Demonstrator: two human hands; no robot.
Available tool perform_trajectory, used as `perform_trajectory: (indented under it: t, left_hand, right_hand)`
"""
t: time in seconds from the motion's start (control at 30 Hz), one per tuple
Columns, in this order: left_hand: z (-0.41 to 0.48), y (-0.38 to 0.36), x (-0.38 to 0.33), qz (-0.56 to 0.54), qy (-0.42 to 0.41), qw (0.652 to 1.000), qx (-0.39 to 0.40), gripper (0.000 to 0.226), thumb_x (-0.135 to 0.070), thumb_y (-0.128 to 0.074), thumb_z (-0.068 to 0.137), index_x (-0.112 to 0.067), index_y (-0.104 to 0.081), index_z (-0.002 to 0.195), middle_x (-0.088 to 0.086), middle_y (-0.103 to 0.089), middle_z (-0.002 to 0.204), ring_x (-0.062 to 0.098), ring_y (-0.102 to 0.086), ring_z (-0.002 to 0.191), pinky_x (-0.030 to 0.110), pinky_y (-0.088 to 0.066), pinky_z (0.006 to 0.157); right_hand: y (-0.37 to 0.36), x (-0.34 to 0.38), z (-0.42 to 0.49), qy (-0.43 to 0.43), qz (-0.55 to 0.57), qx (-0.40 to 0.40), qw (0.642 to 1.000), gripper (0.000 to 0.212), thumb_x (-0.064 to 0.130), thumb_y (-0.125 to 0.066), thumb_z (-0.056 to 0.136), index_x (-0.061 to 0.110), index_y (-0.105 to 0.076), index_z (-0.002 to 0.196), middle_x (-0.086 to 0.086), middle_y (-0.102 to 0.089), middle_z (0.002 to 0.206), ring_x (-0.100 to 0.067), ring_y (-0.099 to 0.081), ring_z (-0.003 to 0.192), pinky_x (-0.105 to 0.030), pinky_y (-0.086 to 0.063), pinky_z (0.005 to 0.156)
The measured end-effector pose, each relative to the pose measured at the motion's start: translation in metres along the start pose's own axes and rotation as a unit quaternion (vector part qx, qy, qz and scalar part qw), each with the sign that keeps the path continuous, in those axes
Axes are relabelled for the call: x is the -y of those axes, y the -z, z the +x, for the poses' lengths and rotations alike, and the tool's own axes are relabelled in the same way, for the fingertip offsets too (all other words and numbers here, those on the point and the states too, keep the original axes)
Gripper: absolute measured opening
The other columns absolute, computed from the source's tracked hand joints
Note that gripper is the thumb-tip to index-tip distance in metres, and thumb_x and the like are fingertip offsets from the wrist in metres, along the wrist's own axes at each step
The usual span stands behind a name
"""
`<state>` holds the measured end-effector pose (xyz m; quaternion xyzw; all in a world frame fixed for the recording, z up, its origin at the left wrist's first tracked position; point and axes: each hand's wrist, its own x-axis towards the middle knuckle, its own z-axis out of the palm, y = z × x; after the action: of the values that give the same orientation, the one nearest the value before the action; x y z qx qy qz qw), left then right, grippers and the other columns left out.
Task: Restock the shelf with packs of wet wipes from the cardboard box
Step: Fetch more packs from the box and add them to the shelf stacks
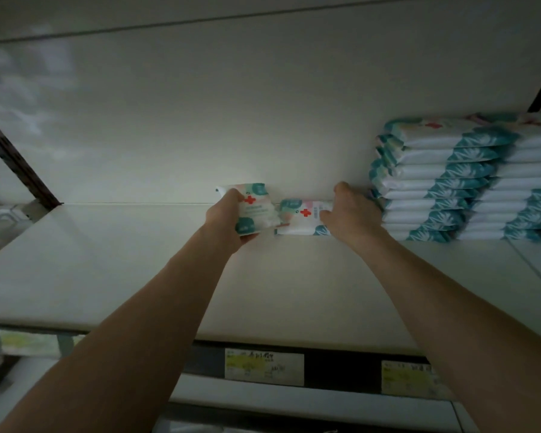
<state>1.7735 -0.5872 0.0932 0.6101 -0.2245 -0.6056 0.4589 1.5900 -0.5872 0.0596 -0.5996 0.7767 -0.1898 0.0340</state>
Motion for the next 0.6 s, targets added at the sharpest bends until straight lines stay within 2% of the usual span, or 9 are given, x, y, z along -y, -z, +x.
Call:
perform_trajectory:
  t: [0.1,0.17,0.2,0.27,0.33,0.37,0.43,0.53,0.6]
  left_hand:
    - [0.001,-0.007,-0.002,-0.005,0.001,0.999,0.037,0.007,-0.007,-0.055,0.093,-0.009,-0.052,0.099,0.010,-0.064,0.093,0.024,-0.066,0.080,0.034,-0.054,0.057]
    - [0.004,-0.012,-0.002,-0.026,0.000,0.998,0.057,0.009,-0.001,-0.054,0.093,-0.004,-0.052,0.101,0.013,-0.063,0.094,0.026,-0.066,0.083,0.037,-0.057,0.063]
    - [0.004,-0.015,-0.002,-0.034,0.001,0.997,0.072,0.009,0.001,-0.053,0.093,-0.003,-0.052,0.101,0.014,-0.063,0.096,0.026,-0.066,0.084,0.038,-0.057,0.066]
    - [0.004,-0.019,0.000,-0.023,-0.002,0.996,0.090,0.015,0.003,-0.052,0.093,-0.001,-0.052,0.107,0.016,-0.065,0.097,0.026,-0.067,0.082,0.037,-0.059,0.063]
    - [0.003,-0.024,0.002,0.009,-0.003,0.994,0.106,0.017,0.003,-0.053,0.092,-0.001,-0.053,0.109,0.016,-0.066,0.095,0.025,-0.067,0.078,0.034,-0.059,0.057]
    - [0.001,-0.026,0.003,0.033,-0.001,0.993,0.113,0.013,0.001,-0.054,0.092,-0.002,-0.054,0.105,0.015,-0.065,0.092,0.024,-0.066,0.075,0.033,-0.059,0.057]
    - [0.000,-0.028,0.003,0.086,0.000,0.991,0.104,0.010,-0.003,-0.058,0.091,-0.004,-0.056,0.101,0.012,-0.064,0.089,0.021,-0.063,0.072,0.032,-0.056,0.060]
    - [0.004,-0.030,0.002,0.168,-0.028,0.984,0.058,0.022,-0.009,-0.064,0.089,-0.007,-0.055,0.109,0.007,-0.061,0.091,0.017,-0.059,0.072,0.031,-0.053,0.061]
    - [0.005,-0.032,0.002,0.219,-0.037,0.974,0.047,0.025,-0.011,-0.064,0.090,-0.007,-0.053,0.112,0.006,-0.058,0.088,0.017,-0.058,0.071,0.030,-0.053,0.060]
  right_hand:
    - [0.014,0.008,-0.011,0.052,-0.048,-0.038,0.997,0.029,0.027,-0.052,0.095,0.010,-0.051,0.118,-0.012,-0.058,0.115,-0.030,-0.057,0.103,-0.033,-0.043,0.073]
    - [0.023,0.015,-0.018,0.032,0.105,0.002,0.994,0.031,0.030,-0.049,0.096,0.011,-0.054,0.119,-0.010,-0.061,0.113,-0.029,-0.061,0.099,-0.035,-0.051,0.078]
    - [0.026,0.018,-0.020,-0.008,0.245,0.071,0.967,0.030,0.032,-0.050,0.095,0.011,-0.056,0.116,-0.009,-0.063,0.108,-0.026,-0.065,0.091,-0.037,-0.056,0.076]
    - [0.031,0.023,-0.025,-0.101,0.474,0.233,0.843,0.028,0.028,-0.057,0.093,0.010,-0.057,0.114,-0.009,-0.069,0.097,-0.019,-0.070,0.074,-0.033,-0.060,0.062]
    - [0.029,0.023,-0.023,-0.117,0.550,0.258,0.786,0.037,0.017,-0.063,0.090,0.009,-0.052,0.124,-0.009,-0.070,0.097,-0.016,-0.071,0.070,-0.027,-0.057,0.053]
    - [0.029,0.024,-0.020,-0.117,0.555,0.234,0.790,0.041,0.011,-0.065,0.088,0.009,-0.049,0.126,-0.007,-0.068,0.097,-0.015,-0.069,0.070,-0.027,-0.056,0.051]
    - [0.030,0.023,-0.014,-0.101,0.496,0.161,0.847,0.047,0.006,-0.065,0.086,0.010,-0.043,0.128,-0.002,-0.057,0.093,-0.016,-0.062,0.075,-0.030,-0.057,0.056]
    - [0.032,0.018,-0.008,-0.038,0.298,0.086,0.950,0.059,0.008,-0.058,0.090,0.009,-0.028,0.141,-0.004,-0.051,0.108,-0.024,-0.057,0.098,-0.032,-0.053,0.076]
    - [0.031,0.014,-0.006,-0.001,0.199,0.054,0.979,0.052,0.009,-0.053,0.092,0.008,-0.030,0.139,-0.007,-0.055,0.113,-0.027,-0.057,0.105,-0.029,-0.047,0.076]
